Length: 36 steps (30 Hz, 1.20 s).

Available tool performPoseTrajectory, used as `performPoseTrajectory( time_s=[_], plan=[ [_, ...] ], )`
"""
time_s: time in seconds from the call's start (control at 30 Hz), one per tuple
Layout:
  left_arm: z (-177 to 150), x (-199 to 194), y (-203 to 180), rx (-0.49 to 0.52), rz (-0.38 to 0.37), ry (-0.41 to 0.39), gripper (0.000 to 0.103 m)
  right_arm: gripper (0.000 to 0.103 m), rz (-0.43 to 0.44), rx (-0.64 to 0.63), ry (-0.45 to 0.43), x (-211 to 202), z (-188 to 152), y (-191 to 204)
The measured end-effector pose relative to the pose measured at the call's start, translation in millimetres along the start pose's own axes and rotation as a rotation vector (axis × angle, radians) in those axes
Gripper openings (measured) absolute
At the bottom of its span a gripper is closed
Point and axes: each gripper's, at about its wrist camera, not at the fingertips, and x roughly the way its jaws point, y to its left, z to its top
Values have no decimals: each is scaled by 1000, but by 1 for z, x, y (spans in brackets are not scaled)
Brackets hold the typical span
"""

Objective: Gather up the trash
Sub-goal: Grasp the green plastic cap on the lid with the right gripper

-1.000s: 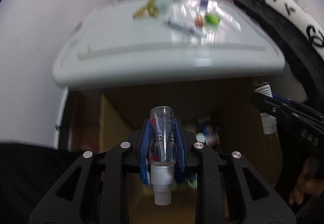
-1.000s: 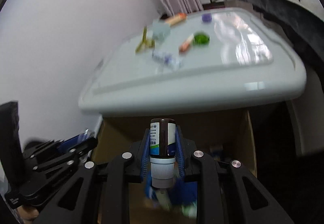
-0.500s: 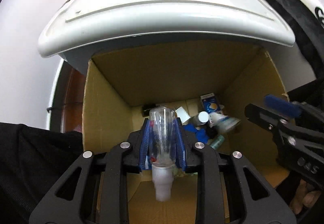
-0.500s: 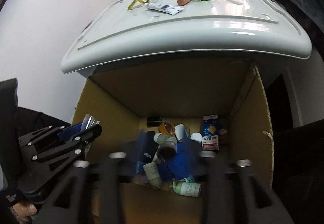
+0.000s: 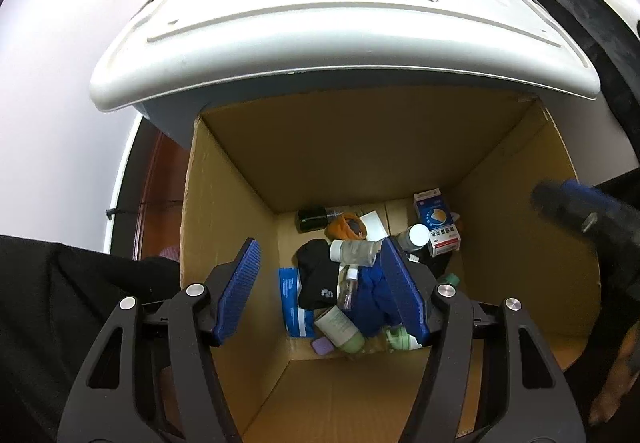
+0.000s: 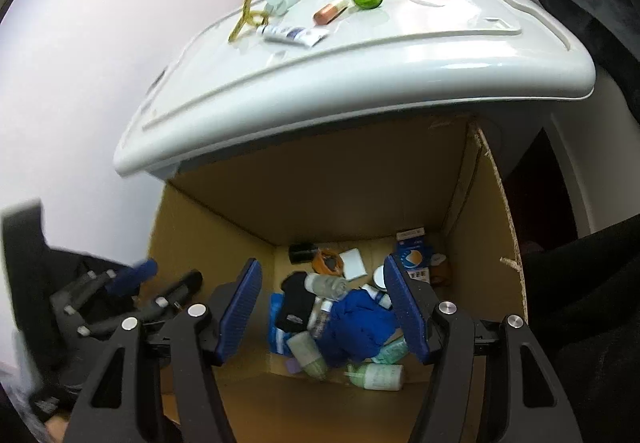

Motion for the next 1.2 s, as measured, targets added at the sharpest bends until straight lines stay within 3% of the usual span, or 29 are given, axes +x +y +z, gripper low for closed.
performPoseTrajectory(
  time_s=[0.1,0.27,0.4,0.5,0.57,0.7,0.77,0.93,1.07,1.2],
  plan=[
    [0,6,3,-21,0,18,62,63,23,20,-37,-10,39,-6],
    [-1,18,2,-30,5,55,62,63,-103,-84,-138,-3,140,-12],
    [-3,23,0,-17,18,63,62,63,-164,-128,-100,40,206,-15],
    [-2,25,1,-18,25,68,63,63,-201,-160,-82,69,232,-9],
    [-1,26,3,-26,29,69,71,53,-236,-184,-63,90,243,-6],
    [0,30,8,-50,22,79,71,46,-295,-218,-52,115,250,-6],
    [1,32,9,-52,20,85,71,36,-313,-244,-55,120,255,-2],
    [4,28,6,-38,25,66,71,35,-361,-284,-77,122,251,6],
    [23,8,7,-37,9,11,71,35,-262,-209,-65,96,247,-11],
    [82,-7,0,-75,-25,-47,72,35,-123,-137,-136,31,244,-27]
  ],
)
